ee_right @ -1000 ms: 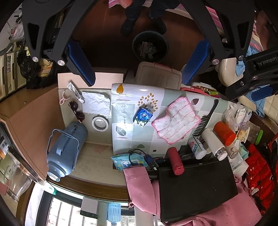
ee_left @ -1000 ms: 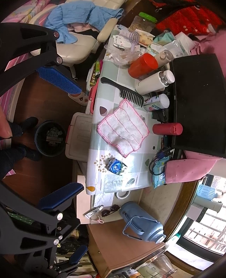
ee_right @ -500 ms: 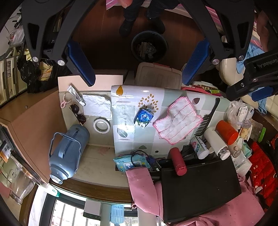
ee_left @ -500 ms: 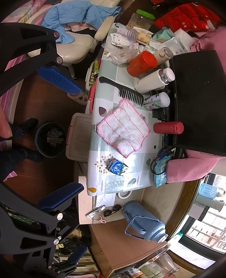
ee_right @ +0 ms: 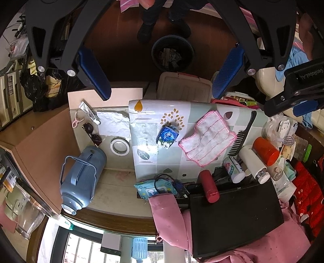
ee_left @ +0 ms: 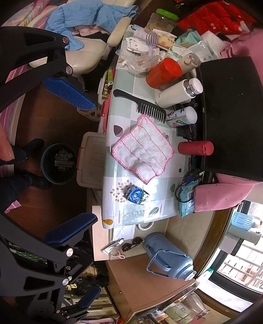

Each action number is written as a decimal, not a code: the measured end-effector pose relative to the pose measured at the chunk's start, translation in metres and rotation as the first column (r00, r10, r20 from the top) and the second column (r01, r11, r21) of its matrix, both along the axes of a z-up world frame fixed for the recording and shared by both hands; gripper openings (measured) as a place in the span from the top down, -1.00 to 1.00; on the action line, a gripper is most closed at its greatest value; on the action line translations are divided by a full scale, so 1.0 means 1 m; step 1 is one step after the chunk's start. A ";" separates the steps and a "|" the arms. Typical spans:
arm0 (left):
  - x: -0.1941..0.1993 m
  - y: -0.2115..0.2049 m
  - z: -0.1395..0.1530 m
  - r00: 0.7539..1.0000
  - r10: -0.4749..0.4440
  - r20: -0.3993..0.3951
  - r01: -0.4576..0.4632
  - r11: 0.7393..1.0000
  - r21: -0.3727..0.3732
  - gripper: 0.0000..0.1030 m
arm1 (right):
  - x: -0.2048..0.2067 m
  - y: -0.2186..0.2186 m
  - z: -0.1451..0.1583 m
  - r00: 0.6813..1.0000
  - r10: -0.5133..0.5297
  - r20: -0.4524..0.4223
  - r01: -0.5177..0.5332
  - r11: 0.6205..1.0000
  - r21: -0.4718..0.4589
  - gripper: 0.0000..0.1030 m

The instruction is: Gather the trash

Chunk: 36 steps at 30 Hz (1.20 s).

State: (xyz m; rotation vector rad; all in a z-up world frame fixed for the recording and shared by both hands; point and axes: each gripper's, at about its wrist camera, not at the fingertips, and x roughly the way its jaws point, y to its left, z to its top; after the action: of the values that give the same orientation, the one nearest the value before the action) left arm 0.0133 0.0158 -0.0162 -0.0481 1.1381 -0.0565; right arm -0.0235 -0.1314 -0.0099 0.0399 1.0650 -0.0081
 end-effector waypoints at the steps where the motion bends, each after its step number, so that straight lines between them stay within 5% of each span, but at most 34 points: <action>1: 0.002 0.001 0.000 1.000 -0.003 0.000 0.003 1.000 -0.001 -0.92 | -0.001 0.001 0.000 1.000 -0.003 0.001 0.003 1.000 -0.001 -0.91; 18: 0.004 0.027 0.000 0.999 -0.047 -0.008 0.046 0.998 -0.050 -0.92 | -0.007 0.019 0.001 0.999 -0.051 0.006 0.051 0.999 -0.012 -0.91; 30: 0.016 0.061 -0.017 0.999 0.007 -0.037 -0.010 0.995 -0.098 -0.92 | -0.006 0.036 -0.011 0.998 -0.058 -0.012 0.058 0.998 0.000 -0.91; 36: 0.030 0.066 -0.027 0.998 -0.011 -0.058 0.007 0.997 -0.071 -0.92 | 0.007 0.034 -0.019 0.998 -0.063 -0.028 0.064 0.998 0.026 -0.91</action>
State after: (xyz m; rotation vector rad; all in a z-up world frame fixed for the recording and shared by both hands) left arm 0.0429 0.0816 -0.0436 -0.1086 1.1949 -0.1039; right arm -0.0168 -0.0972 -0.0292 0.0982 1.0911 -0.0515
